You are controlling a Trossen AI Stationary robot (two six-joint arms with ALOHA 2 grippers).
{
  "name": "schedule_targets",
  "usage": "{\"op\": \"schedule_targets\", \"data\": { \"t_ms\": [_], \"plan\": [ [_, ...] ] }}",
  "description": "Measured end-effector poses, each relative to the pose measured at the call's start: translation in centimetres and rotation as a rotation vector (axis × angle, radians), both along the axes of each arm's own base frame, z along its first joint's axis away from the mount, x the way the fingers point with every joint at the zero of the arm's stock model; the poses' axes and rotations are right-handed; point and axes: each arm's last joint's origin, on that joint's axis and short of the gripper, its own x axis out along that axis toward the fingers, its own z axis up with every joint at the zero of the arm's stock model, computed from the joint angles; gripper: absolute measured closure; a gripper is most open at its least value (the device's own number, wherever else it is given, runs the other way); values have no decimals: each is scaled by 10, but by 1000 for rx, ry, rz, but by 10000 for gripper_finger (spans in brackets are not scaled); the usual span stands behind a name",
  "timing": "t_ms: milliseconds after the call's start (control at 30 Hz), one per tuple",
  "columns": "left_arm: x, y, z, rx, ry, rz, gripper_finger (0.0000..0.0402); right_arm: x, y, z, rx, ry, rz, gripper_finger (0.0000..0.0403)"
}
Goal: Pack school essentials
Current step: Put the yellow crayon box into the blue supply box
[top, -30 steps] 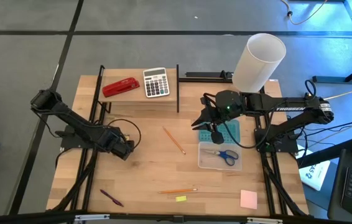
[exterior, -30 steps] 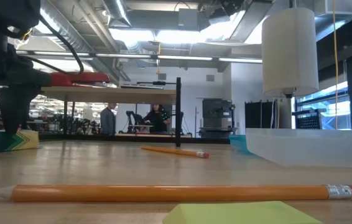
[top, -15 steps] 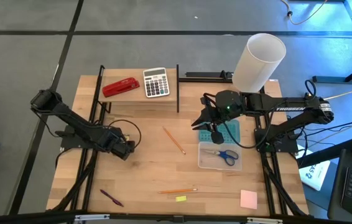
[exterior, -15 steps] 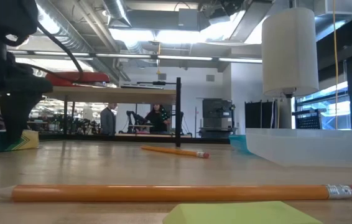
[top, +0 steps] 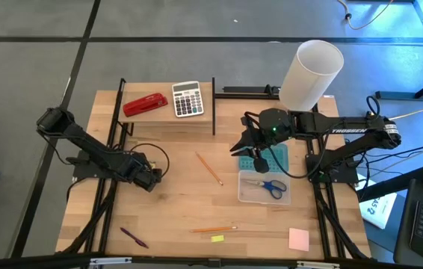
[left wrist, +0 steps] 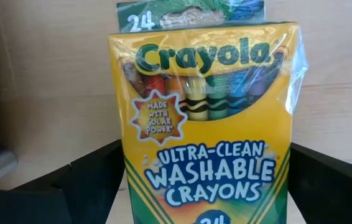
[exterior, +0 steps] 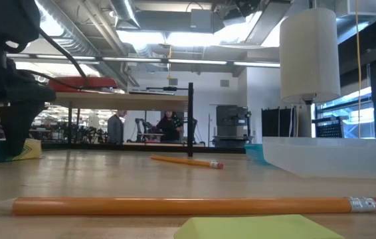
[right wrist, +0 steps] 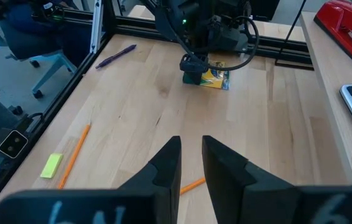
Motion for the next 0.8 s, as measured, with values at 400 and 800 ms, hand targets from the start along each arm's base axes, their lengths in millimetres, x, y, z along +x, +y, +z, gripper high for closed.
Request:
{"op": "schedule_targets", "data": {
  "t_ms": [400,800],
  "plan": [
    [2,0,0,22,-32,1,5,0,0,0,0,0,0,334],
    [2,0,0,32,-31,-23,5,0,0,0,0,0,0,334]
  ]
}}
